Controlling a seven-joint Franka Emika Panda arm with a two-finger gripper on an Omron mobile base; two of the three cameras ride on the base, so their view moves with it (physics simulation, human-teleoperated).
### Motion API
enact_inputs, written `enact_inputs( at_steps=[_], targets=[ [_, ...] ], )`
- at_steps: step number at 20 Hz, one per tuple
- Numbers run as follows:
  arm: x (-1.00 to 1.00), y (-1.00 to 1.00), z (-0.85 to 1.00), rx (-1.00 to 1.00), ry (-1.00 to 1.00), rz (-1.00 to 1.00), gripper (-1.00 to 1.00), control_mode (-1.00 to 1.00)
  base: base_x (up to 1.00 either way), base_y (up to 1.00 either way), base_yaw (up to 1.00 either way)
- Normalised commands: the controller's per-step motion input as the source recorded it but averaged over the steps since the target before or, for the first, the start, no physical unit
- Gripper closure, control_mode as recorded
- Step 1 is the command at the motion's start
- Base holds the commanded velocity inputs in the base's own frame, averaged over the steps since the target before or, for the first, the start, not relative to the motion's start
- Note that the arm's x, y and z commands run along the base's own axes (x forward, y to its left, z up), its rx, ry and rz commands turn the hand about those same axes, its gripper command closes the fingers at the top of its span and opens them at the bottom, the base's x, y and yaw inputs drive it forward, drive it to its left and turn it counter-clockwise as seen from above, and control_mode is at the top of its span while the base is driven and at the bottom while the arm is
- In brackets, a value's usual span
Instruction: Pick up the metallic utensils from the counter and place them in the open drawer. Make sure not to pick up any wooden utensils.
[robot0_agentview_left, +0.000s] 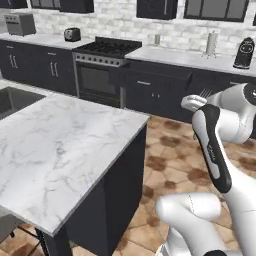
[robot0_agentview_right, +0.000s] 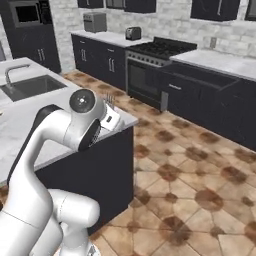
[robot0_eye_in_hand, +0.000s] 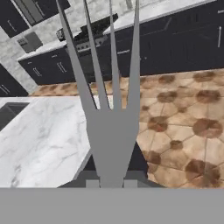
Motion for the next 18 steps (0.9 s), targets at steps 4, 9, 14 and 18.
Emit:
enact_inputs(
  at_steps=[4,9,14,18],
  targets=[
    [0.00,0.00,0.00,0.00,0.00,0.00,1.00,1.00,0.96,-1.00,0.43],
    [0.00,0.00,0.00,0.00,0.00,0.00,1.00,1.00,0.60,-1.00,0.50],
    [0.00,0.00,0.00,0.00,0.00,0.00,1.00,1.00,0.02,-0.92,0.64],
    [0.00,0.00,0.00,0.00,0.00,0.00,1.00,1.00,0.00,-0.89,0.67]
  ],
)
